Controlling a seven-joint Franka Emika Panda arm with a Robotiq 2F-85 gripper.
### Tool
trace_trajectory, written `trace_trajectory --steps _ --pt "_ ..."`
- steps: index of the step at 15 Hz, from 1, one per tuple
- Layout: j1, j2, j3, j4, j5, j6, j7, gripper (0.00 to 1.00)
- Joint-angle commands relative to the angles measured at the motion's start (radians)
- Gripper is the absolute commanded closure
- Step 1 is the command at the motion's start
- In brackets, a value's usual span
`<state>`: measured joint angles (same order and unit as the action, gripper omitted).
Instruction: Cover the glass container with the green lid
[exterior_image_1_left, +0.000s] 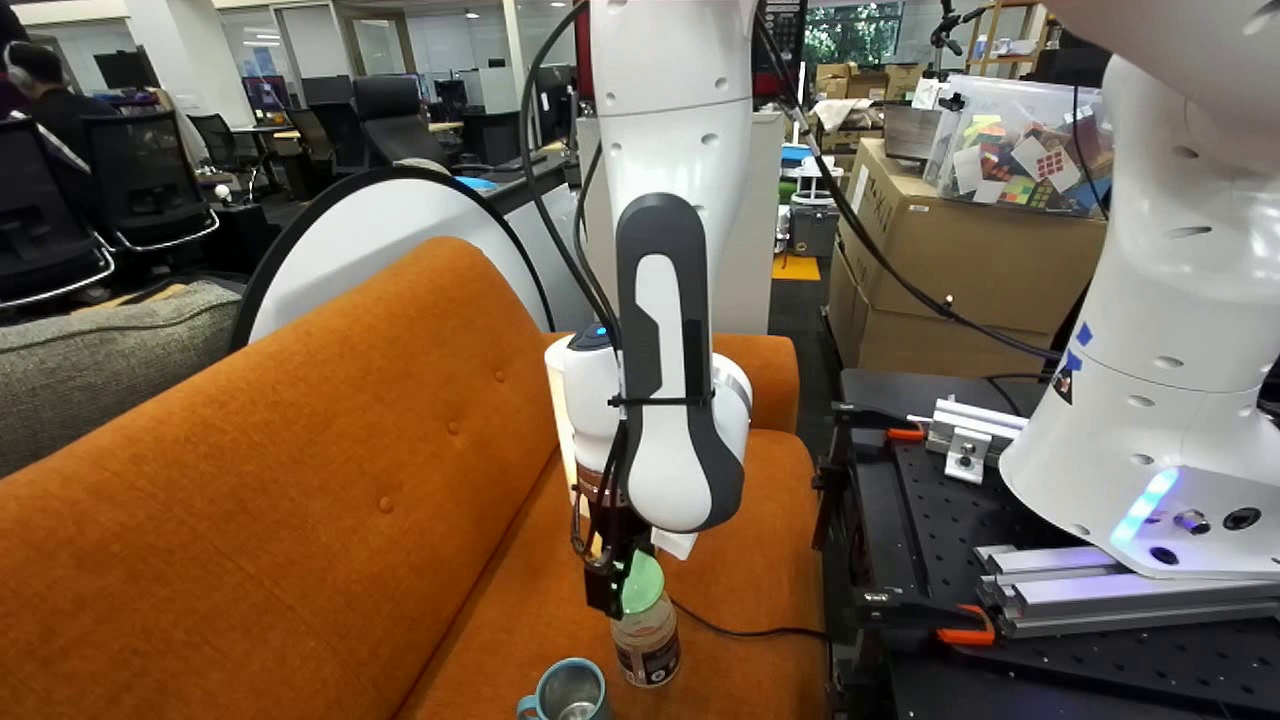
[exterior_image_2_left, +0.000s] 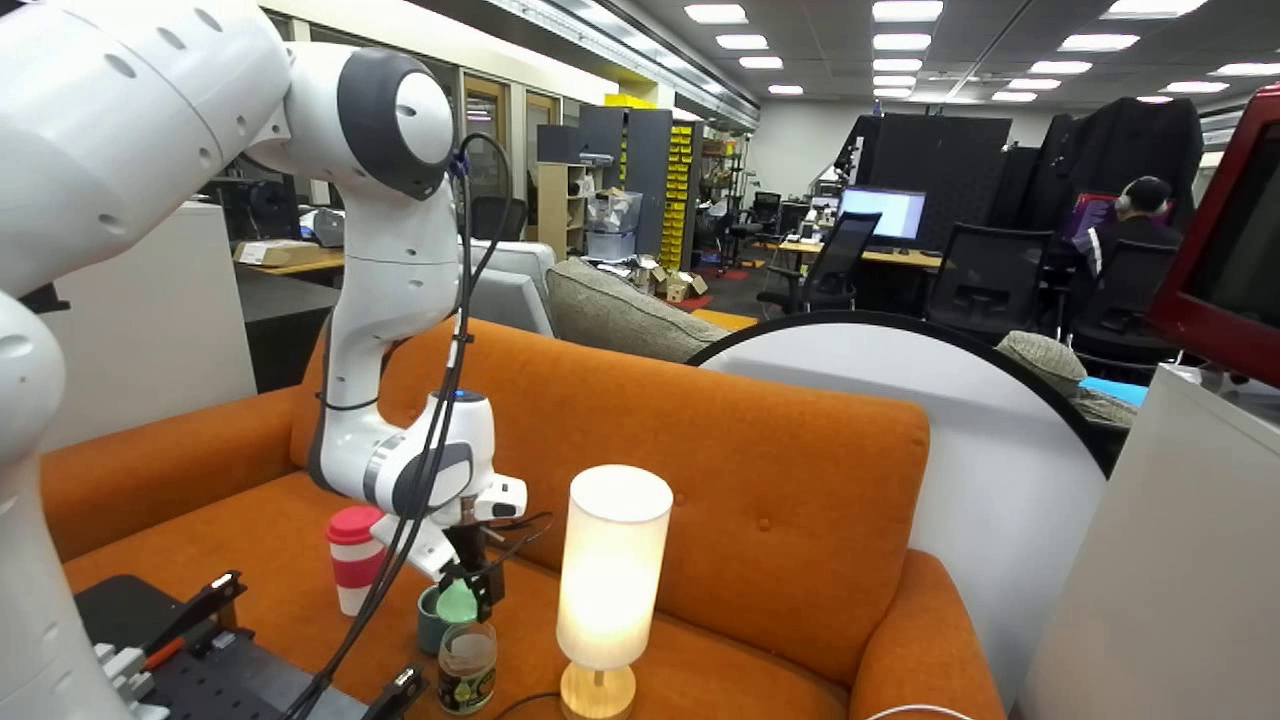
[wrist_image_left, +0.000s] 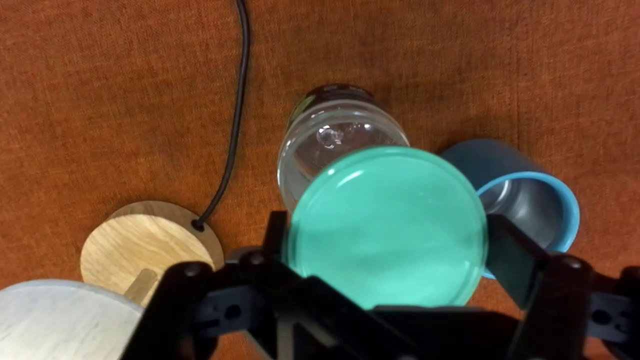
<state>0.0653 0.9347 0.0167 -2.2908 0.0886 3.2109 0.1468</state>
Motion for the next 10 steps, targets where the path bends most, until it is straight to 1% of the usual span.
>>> trace_trajectory --steps 1,6,8,9,10 --pt "-0.033 0.040 0.019 0.038 0.008 -0.011 -0.010 0.30" --pt "-0.064 0.101 0.027 0.091 0.005 -0.024 -0.015 0.30" --pt "-0.056 0.122 0.014 0.110 0.010 -0.029 -0.009 0.30" --pt "-0.071 0.133 0.024 0.119 0.006 -0.024 -0.015 0.30" --pt "-0.065 0.142 0.017 0.129 0.007 -0.021 -0.013 0.30"
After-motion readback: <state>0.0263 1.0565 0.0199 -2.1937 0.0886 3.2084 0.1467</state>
